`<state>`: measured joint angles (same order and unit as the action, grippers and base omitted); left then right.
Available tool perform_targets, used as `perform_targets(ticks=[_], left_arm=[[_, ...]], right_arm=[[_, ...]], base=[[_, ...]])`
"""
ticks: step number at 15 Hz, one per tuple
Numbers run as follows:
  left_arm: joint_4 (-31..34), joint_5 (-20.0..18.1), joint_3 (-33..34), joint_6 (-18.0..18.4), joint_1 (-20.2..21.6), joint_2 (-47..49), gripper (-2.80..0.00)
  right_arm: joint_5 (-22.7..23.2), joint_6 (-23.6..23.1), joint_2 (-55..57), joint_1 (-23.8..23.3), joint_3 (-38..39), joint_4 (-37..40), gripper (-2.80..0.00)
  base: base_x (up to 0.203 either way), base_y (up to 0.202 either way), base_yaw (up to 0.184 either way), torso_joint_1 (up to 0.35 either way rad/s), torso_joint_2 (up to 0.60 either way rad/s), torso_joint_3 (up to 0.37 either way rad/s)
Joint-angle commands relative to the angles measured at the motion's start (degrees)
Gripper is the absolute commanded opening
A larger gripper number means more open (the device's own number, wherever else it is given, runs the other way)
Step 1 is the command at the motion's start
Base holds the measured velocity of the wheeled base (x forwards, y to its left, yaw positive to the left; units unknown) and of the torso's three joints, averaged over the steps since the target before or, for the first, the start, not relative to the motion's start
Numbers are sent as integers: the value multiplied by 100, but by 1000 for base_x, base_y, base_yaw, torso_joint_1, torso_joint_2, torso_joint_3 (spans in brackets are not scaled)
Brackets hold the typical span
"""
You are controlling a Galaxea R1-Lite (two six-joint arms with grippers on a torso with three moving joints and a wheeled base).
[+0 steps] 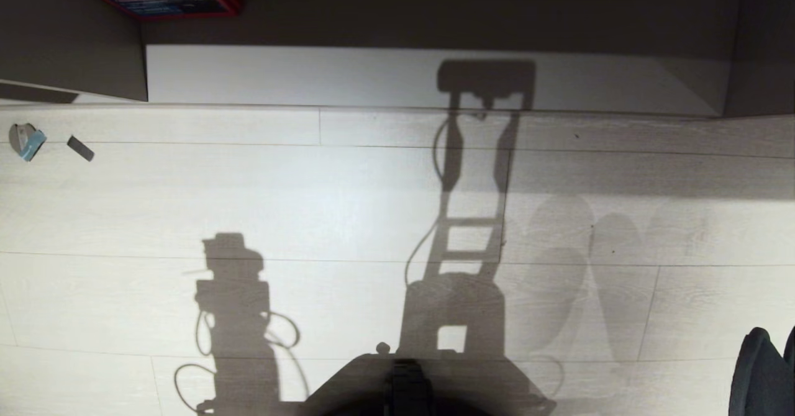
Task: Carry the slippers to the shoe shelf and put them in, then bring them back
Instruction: Place the slippers into the shoe cabinet
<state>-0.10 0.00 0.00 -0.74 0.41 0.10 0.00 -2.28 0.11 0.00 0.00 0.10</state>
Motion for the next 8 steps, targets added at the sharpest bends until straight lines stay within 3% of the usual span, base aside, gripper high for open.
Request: perform_targets(ticks=[1,5,8], left_arm=[[1,0,0,-5,2,-1,-280],[-1,0,0,-5,2,-1,-280],[1,0,0,-5,2,-1,-280]], right_arm=[[0,-1,-2,0,0,-1,-280],[0,-9,-2,0,0,-1,-280],[0,-18,-2,0,0,-1,-280]], base=[[0,0,0,0,0,0],[0,0,0,0,0,0],[144,0,0,-2,1,4]])
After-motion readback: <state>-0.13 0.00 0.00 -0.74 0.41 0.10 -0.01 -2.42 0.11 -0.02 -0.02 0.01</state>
